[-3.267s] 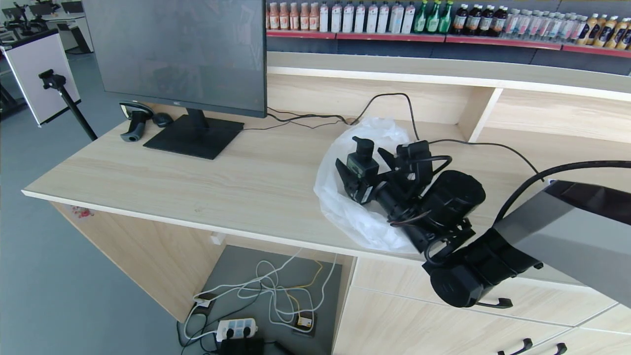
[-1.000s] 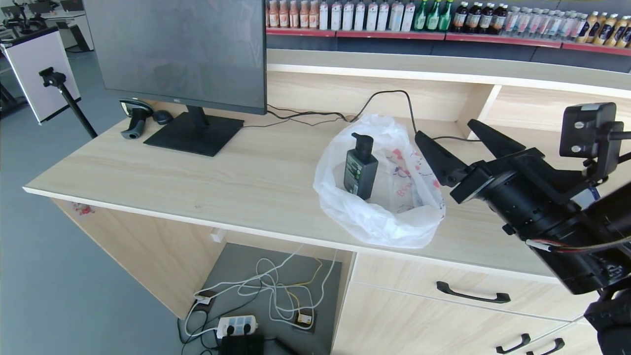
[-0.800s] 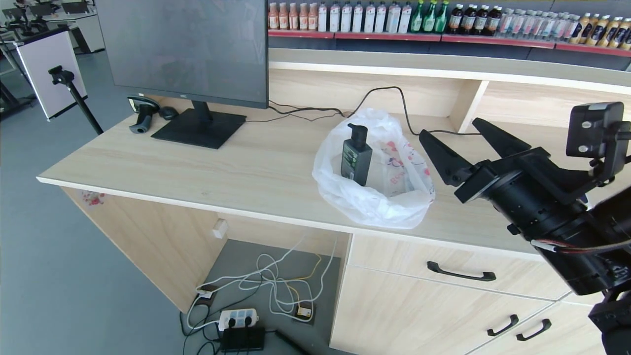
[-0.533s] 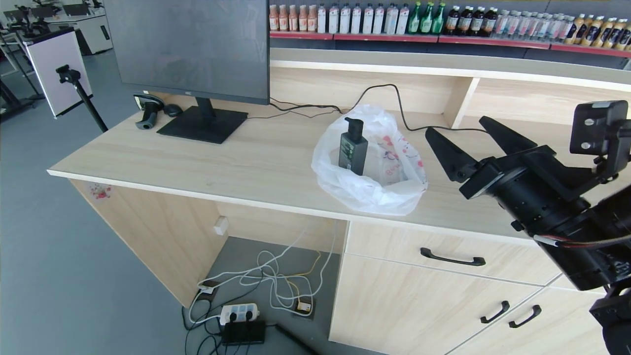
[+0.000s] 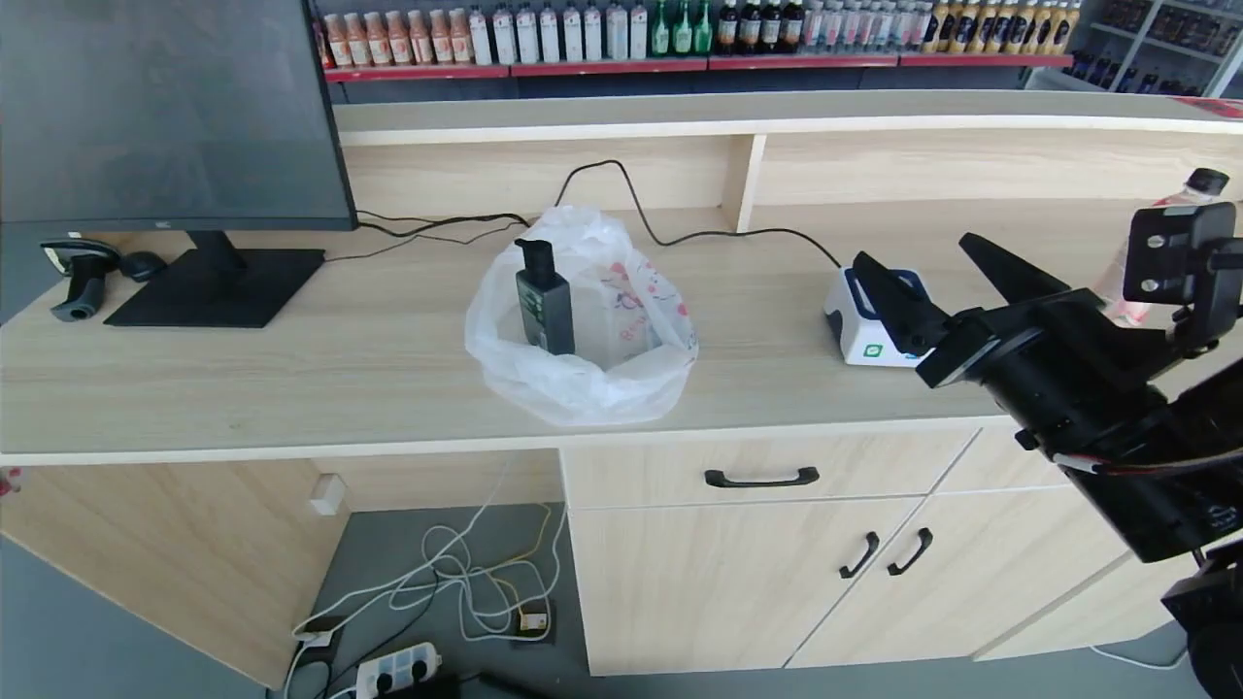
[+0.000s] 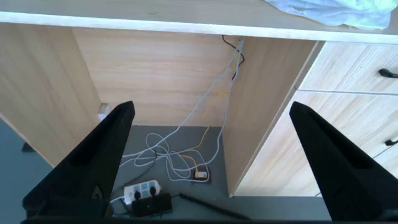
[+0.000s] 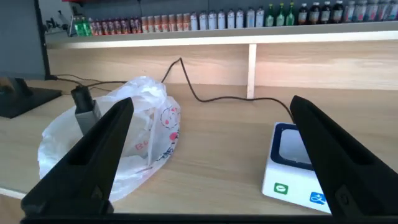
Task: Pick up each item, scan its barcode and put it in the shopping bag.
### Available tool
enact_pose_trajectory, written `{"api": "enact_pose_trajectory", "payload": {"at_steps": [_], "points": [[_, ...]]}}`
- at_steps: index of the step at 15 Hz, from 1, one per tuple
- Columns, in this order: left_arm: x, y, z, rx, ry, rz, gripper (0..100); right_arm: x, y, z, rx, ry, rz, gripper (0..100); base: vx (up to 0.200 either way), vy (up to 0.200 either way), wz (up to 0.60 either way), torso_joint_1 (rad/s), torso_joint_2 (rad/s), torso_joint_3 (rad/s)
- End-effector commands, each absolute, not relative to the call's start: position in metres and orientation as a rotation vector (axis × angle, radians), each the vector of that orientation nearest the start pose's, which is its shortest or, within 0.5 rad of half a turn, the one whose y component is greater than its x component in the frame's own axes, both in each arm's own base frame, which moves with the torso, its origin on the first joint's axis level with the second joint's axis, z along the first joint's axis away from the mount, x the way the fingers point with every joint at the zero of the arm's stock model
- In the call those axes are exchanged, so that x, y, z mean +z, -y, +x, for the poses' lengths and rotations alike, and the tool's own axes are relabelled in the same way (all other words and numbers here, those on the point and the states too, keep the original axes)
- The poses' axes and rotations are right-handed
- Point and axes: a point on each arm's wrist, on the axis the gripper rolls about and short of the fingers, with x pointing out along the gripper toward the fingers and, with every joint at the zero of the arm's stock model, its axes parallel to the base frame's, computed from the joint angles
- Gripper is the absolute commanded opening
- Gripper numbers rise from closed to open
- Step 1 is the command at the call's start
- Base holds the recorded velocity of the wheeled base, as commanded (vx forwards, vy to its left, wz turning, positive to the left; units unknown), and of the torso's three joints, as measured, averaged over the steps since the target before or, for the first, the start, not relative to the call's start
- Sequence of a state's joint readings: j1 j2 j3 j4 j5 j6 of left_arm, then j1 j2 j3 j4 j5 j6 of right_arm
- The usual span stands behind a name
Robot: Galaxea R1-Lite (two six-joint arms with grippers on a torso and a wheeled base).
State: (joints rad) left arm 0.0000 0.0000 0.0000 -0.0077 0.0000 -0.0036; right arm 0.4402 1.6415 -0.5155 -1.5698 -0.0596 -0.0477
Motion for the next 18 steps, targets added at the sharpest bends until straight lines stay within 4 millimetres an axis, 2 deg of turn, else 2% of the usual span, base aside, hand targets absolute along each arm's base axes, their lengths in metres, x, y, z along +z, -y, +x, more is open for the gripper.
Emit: {"api": "enact_pose_trajectory", "payload": {"at_steps": [1, 2, 18], "points": [[0.0763, 0.0, -0.0227, 0.0, 0.006, -0.005, 100, 0.2138, -0.1075, 0.2322, 0.362, 0.425, 0.057, 100, 0.0, 0.0, -0.6, 0.002, 0.0, 0.002], [0.0763, 0.0, -0.0227, 0.0, 0.006, -0.005, 100, 0.2139, -0.1062, 0.2313, 0.359, 0.425, 0.054, 100, 0.0, 0.0, 0.0, 0.0, 0.0, 0.0], [0.0765, 0.0, -0.0227, 0.002, 0.008, -0.006, 100, 0.2189, -0.1037, 0.2277, 0.35, 0.448, 0.038, 100, 0.0, -0.2, 0.0, 0.001, 0.0, 0.003]]}}
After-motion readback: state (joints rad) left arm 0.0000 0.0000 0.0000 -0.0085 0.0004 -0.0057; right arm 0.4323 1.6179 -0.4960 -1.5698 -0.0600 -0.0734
